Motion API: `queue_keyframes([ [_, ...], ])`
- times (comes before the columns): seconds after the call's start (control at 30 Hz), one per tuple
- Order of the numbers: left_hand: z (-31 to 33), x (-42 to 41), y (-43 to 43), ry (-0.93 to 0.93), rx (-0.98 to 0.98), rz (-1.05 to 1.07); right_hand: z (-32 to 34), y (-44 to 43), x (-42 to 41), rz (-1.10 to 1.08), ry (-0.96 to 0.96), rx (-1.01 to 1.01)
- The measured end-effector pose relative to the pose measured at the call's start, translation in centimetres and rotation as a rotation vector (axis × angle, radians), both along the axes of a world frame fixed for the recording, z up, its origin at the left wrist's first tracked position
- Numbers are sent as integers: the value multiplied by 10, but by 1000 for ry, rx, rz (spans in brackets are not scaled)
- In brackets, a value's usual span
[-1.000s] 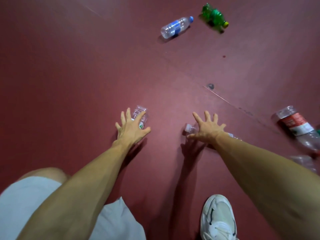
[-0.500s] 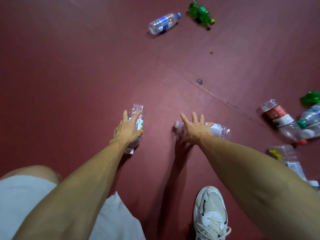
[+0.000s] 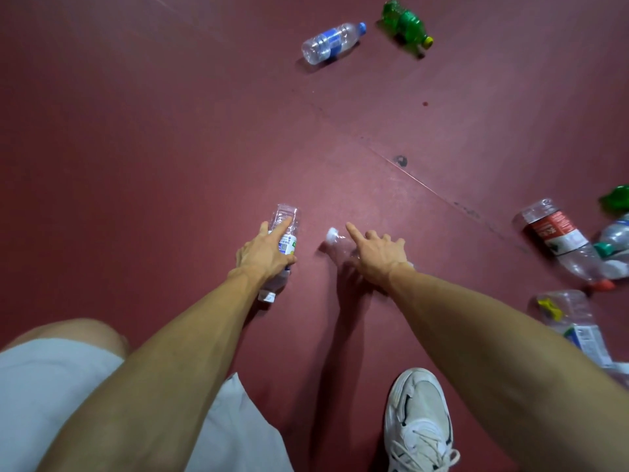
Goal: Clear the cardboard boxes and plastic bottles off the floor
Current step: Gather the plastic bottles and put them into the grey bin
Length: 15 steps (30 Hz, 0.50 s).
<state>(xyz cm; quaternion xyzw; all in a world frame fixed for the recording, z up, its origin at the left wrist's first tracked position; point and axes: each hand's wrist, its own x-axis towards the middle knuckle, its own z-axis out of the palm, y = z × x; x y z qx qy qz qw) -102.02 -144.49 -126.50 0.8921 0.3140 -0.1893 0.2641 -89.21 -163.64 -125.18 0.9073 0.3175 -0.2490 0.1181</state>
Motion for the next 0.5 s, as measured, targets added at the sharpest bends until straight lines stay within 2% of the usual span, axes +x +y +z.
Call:
queue_keyframes([
  [0.13,0,0,-1,2,6,-8,-2,6,0,-39,33,108],
  [0.3,-2,2,0,8,8,-12,-2,2,-4,43,224,103],
  [0.5,-5,2,1,7,5,-14,-8,-1,-1,60,139,149],
])
